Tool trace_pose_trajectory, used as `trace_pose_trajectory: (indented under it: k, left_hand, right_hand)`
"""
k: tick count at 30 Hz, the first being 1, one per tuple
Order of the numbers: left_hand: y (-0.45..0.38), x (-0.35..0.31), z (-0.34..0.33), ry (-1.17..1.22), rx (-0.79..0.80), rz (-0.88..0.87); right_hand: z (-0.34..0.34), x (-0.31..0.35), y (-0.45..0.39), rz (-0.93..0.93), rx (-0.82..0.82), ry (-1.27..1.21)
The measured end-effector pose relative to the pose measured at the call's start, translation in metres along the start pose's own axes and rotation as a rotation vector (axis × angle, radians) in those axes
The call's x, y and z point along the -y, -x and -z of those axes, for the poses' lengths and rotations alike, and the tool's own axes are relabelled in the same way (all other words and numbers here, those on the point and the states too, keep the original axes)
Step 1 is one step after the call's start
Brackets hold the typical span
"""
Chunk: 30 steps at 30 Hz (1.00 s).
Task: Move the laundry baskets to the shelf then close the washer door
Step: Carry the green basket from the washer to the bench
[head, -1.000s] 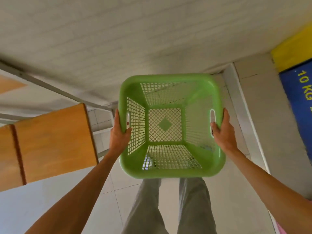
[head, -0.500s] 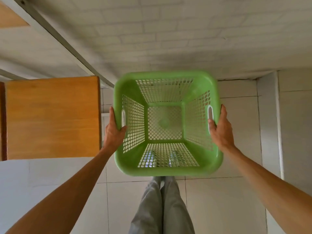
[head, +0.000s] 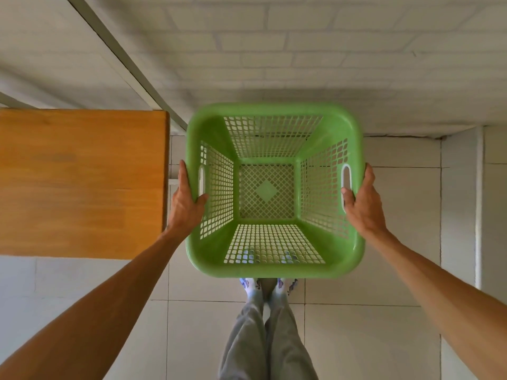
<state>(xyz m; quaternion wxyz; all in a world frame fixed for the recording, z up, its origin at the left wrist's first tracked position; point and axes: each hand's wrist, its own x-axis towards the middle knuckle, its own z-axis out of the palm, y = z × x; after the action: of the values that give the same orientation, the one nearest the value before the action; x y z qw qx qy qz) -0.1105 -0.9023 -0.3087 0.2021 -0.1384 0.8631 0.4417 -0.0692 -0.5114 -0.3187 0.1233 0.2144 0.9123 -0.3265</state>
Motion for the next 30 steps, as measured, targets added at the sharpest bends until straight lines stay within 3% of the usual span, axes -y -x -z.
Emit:
trace_pose_trajectory:
  k: [17, 22, 30]
  left_hand:
    - [0.003, -0.011, 0.014, -0.176, 0.074, -0.002]
    - [0.002, -0.014, 0.026, -0.232, 0.112, 0.007]
    - [0.097, -0.124, 0.074, -0.225, 0.175, -0.005]
  right_hand:
    - [0.015, 0.008, -0.007, -0.129, 0.259, -0.009]
    - [0.022, 0.018, 0.000, -0.135, 0.245, 0.055]
    - [0.112, 0.104, 0.084, -0.216, 0.165, 0.119]
